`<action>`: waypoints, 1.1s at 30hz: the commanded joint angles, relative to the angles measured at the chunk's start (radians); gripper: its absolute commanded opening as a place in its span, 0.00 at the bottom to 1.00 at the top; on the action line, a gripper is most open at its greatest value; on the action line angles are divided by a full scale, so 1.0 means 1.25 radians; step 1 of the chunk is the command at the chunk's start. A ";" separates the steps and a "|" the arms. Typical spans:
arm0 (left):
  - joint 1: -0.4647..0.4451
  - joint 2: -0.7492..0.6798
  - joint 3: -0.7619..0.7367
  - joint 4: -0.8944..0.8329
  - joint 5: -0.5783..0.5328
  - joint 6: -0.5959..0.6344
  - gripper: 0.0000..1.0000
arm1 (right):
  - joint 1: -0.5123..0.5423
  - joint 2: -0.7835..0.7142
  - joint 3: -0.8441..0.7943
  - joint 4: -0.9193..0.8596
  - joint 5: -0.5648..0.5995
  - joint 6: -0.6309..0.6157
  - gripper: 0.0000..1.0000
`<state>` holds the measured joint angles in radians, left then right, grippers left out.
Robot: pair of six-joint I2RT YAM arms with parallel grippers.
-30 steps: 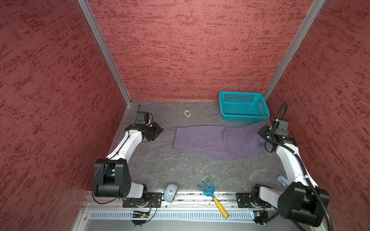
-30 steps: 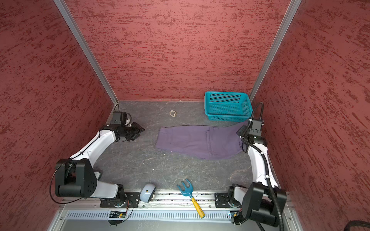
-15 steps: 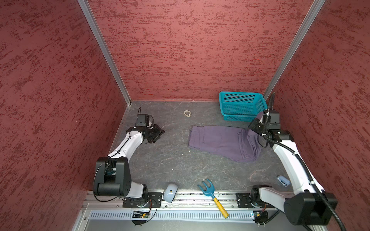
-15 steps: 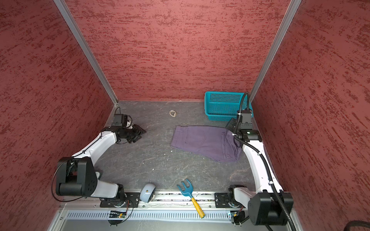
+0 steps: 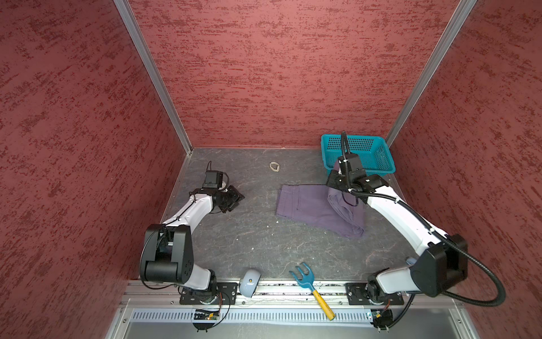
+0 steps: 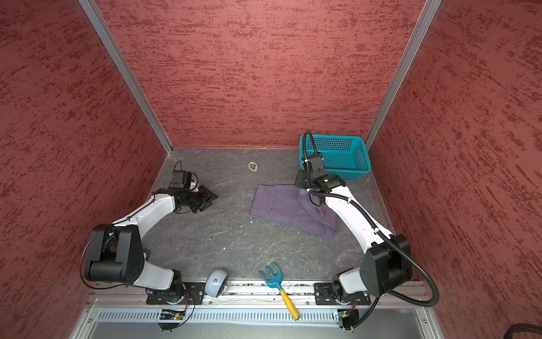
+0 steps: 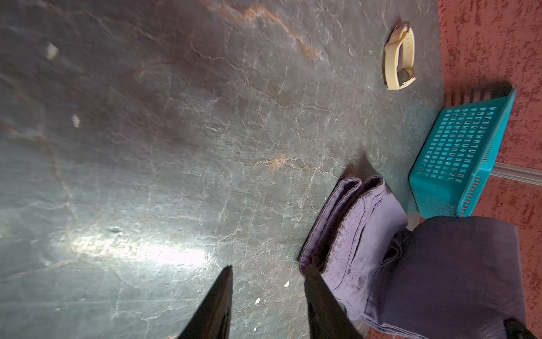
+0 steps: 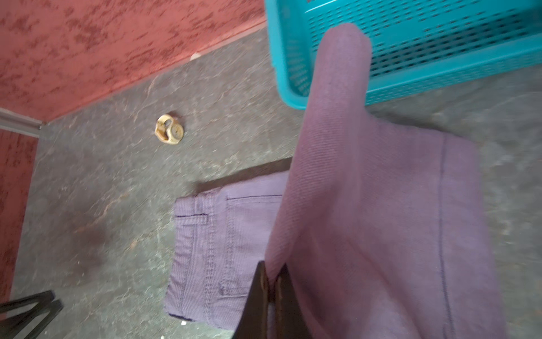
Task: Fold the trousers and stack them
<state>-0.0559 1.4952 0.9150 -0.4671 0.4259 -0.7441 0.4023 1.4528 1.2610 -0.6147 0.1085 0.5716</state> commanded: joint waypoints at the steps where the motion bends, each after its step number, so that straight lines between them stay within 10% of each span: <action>1: -0.024 0.032 -0.004 0.038 0.007 -0.004 0.41 | 0.042 0.033 0.052 0.051 0.010 0.021 0.00; 7: -0.065 0.096 0.009 0.066 0.013 -0.007 0.25 | 0.102 0.104 0.090 0.065 -0.004 0.031 0.00; 21: -0.100 0.180 0.016 0.114 0.032 -0.008 0.25 | 0.216 0.258 0.172 0.068 -0.046 0.029 0.01; 25: -0.109 0.193 0.029 0.111 0.036 -0.008 0.30 | 0.239 0.298 0.168 0.090 -0.077 0.032 0.22; 33: -0.127 0.196 0.064 0.088 0.029 -0.004 0.39 | 0.271 0.314 0.165 0.138 -0.146 -0.022 0.34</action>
<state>-0.1989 1.7344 0.9630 -0.3481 0.4633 -0.7547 0.7341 1.8706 1.4368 -0.5007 -0.0338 0.5804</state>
